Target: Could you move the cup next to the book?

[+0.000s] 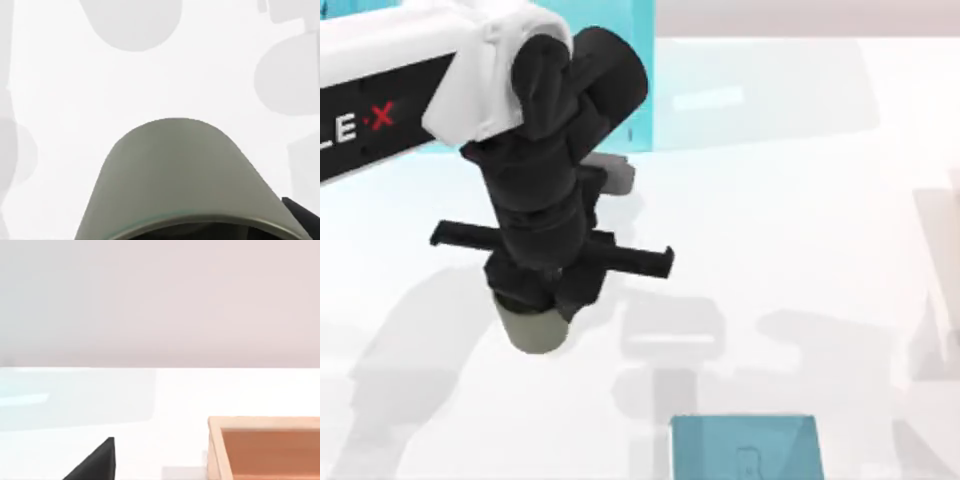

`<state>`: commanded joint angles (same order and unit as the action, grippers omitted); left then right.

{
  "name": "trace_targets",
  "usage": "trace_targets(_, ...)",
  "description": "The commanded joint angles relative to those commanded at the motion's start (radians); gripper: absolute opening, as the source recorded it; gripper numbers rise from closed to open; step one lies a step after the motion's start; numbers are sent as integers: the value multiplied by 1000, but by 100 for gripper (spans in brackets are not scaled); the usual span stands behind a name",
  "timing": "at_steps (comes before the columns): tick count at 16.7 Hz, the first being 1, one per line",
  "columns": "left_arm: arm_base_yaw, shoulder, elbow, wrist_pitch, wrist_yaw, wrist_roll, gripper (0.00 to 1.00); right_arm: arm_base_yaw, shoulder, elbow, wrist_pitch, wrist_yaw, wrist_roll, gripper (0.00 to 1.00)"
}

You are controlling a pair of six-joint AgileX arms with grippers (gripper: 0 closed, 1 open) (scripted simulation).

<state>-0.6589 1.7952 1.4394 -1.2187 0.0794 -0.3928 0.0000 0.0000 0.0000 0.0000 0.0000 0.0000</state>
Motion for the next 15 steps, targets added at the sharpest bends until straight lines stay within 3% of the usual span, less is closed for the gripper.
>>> trace_targets(4, -166, -6, 36, -17, -33, -319, 0, 0, 0, 0, 0, 0, 0, 100)
trace_targets(7, -245, -15, 55, -21, -63, -464, 0, 0, 0, 0, 0, 0, 0, 100)
trace_targets(15, -270, -17, 59, -21, -77, -515, 0, 0, 0, 0, 0, 0, 0, 100)
